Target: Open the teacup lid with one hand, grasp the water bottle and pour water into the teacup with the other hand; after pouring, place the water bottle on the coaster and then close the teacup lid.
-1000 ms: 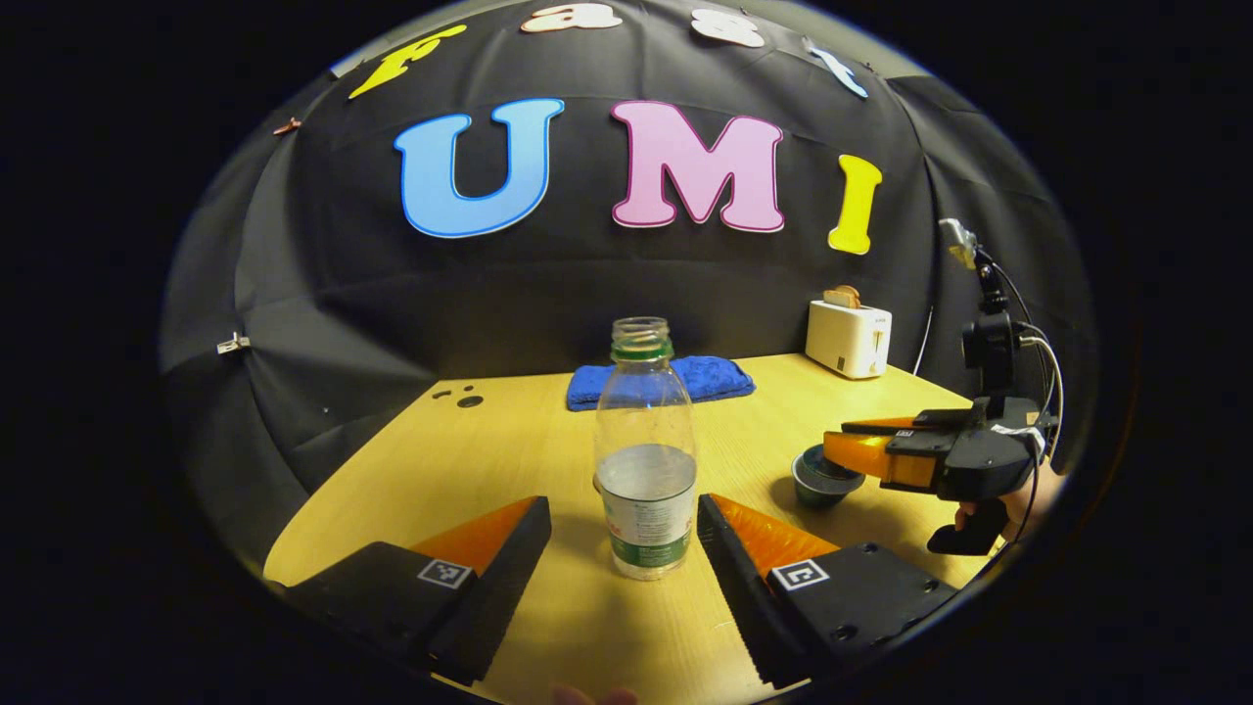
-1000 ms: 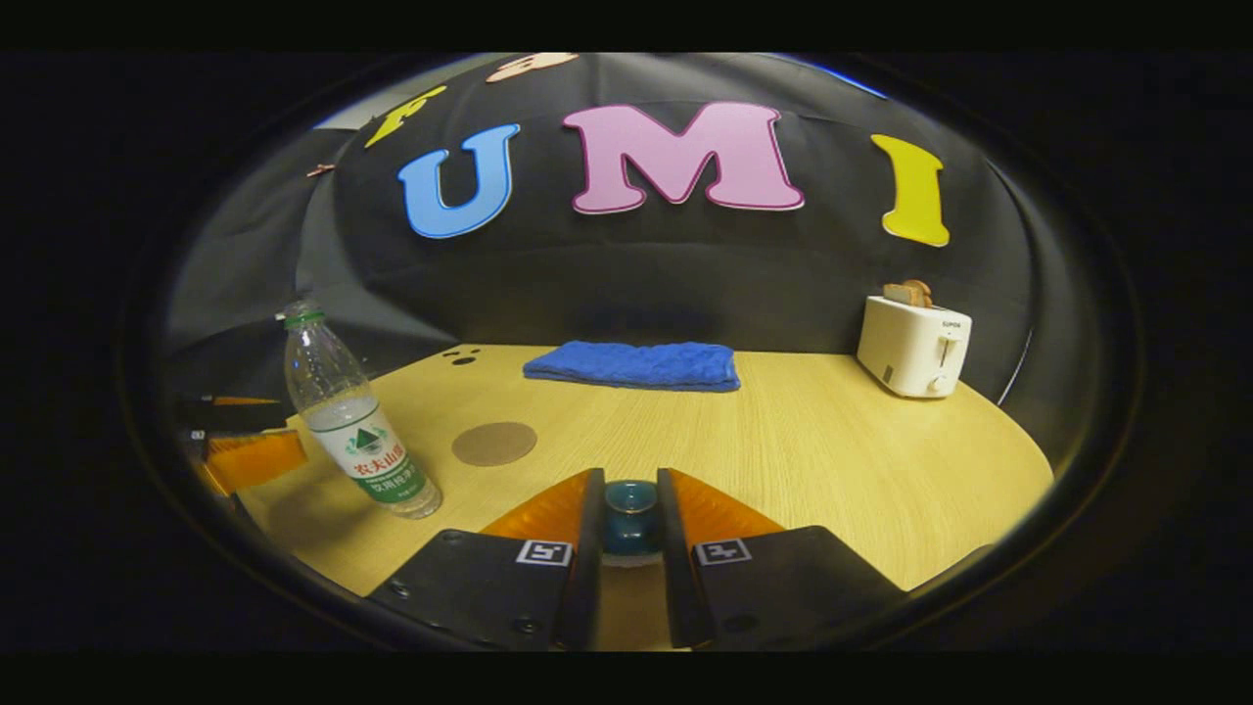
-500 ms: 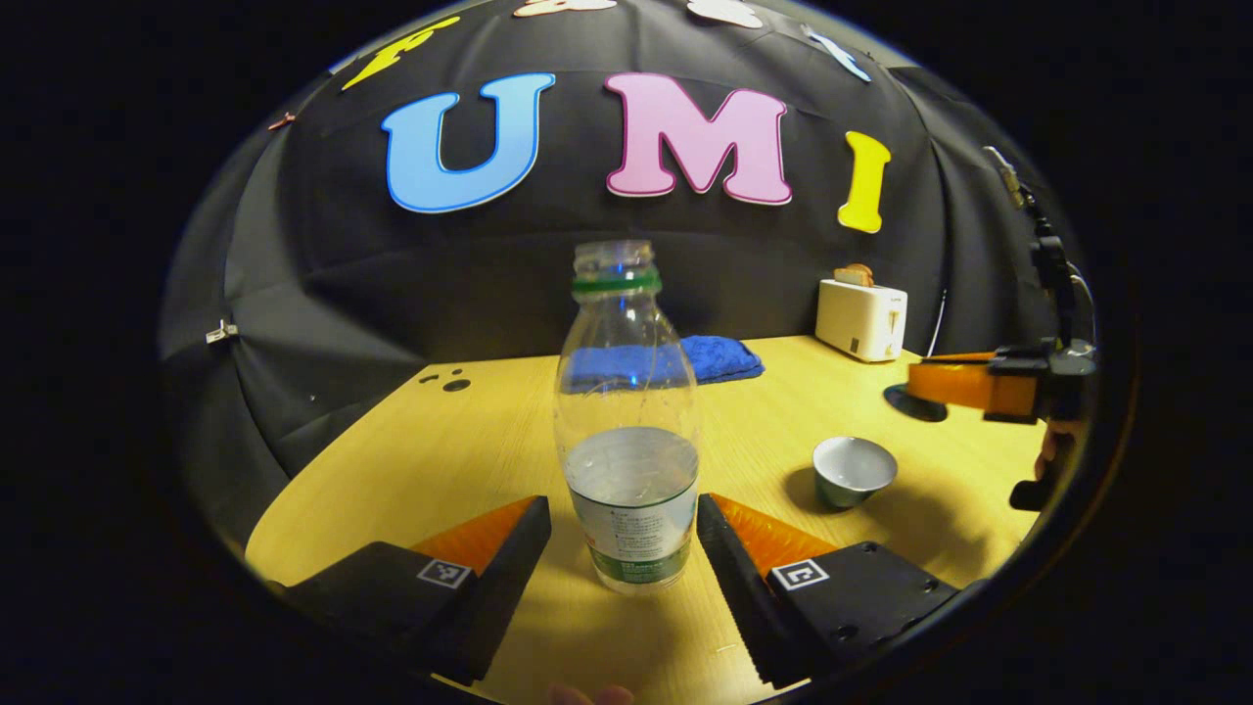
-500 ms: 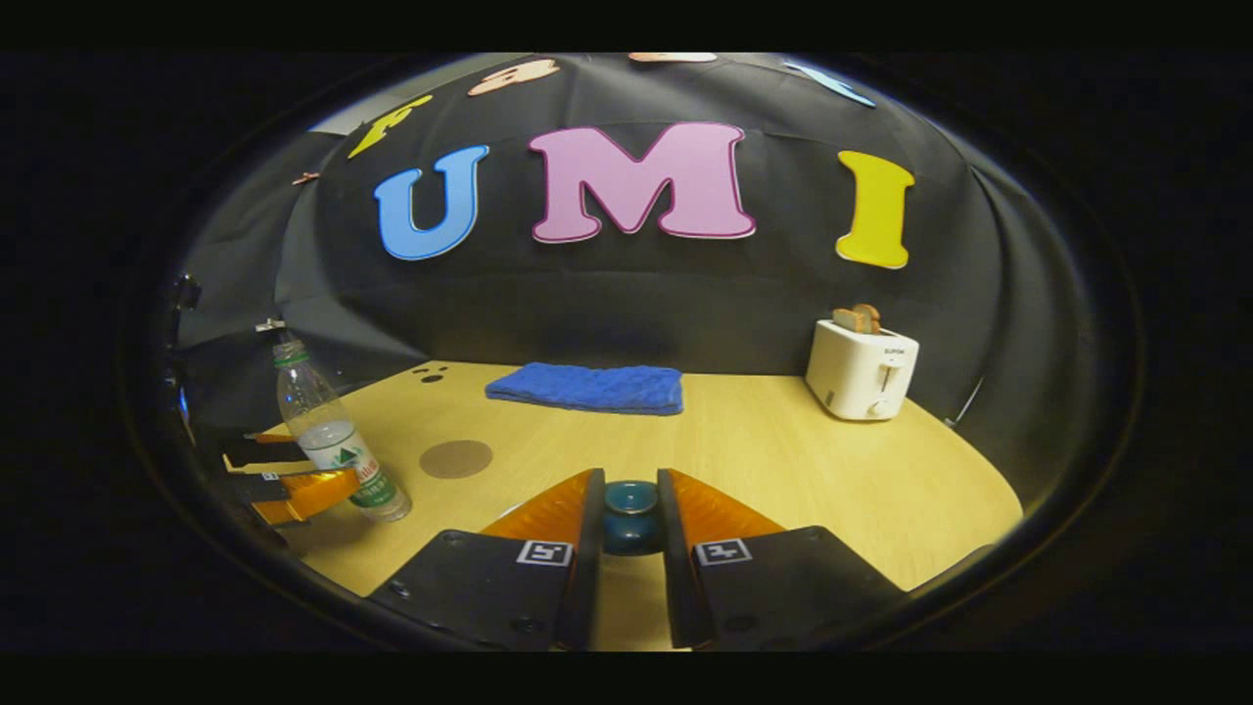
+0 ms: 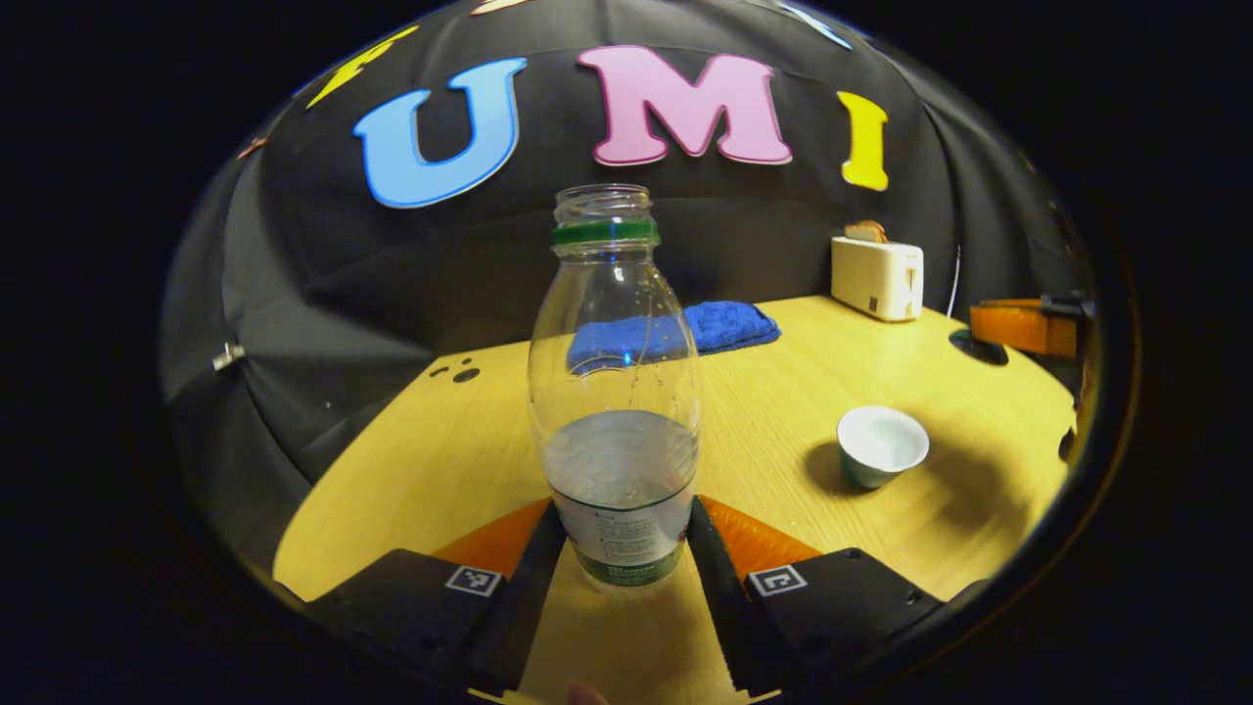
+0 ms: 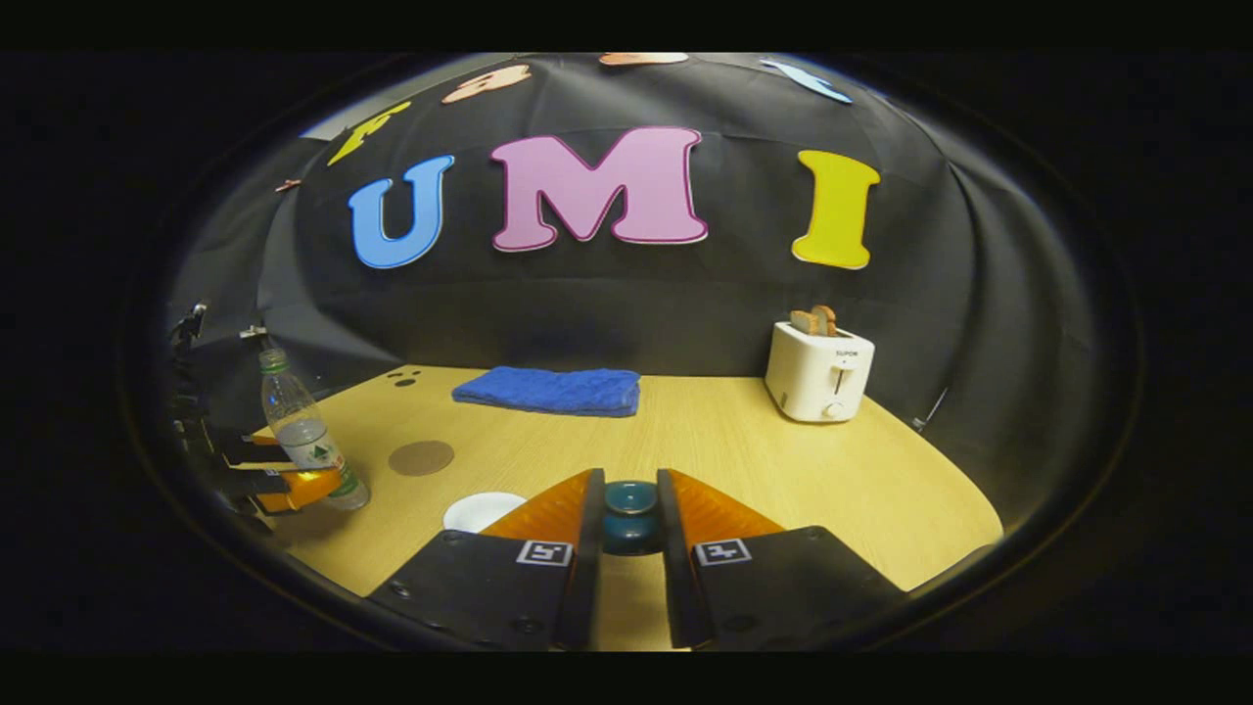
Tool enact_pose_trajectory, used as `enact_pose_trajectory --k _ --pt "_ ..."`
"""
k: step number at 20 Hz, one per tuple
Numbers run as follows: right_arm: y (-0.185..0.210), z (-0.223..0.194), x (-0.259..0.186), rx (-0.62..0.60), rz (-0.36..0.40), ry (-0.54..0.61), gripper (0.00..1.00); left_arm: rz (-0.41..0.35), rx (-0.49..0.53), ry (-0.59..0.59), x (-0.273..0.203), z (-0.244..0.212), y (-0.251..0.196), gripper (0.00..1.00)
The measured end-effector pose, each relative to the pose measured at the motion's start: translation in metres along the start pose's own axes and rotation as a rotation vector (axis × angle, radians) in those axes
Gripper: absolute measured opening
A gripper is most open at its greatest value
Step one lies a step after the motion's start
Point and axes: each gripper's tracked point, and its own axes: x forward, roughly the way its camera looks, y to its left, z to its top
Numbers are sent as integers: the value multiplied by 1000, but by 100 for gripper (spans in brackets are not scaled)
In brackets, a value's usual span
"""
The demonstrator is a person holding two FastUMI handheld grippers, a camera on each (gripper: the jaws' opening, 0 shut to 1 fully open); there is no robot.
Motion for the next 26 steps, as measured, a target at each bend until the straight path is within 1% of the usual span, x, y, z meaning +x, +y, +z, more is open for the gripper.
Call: enact_pose_trajectory --k 4,7,8,12,16,17,18,19,20,21,22,24,25,26 --pt "-20 11 -5 -3 -13 -14 26 90 283 50 -1 10 5 76" --pt "-39 17 -11 -19 -23 -24 25 143 464 91 3 15 3 76" --pt "-45 20 -13 -23 -26 -27 31 166 527 108 7 15 4 76" --pt "-73 23 -21 -37 -45 -28 31 221 775 128 11 20 0 76" --pt "-95 23 -27 -37 -58 -25 31 243 899 164 15 19 -8 76" --pt "-98 23 -27 -37 -58 -24 25 260 934 171 17 22 -7 76" --pt "-101 23 -27 -40 -57 -22 25 272 970 171 18 24 -8 75" --pt "-103 23 -28 -44 -56 -21 36 279 1003 167 18 25 -8 76" --pt "-104 24 -28 -48 -54 -23 31 284 1037 159 18 28 -11 75" --pt "-106 26 -28 -52 -54 -26 31 288 1064 152 22 31 -13 75" --pt "-108 27 -28 -54 -55 -29 25 289 1088 147 25 33 -14 75" --pt "-110 27 -29 -57 -58 -31 25 297 1145 144 30 35 -12 75" --pt "-111 26 -29 -59 -58 -32 31 300 1177 149 32 34 -12 75" --pt "-111 26 -29 -61 -60 -33 31 308 1212 147 34 37 -10 75"
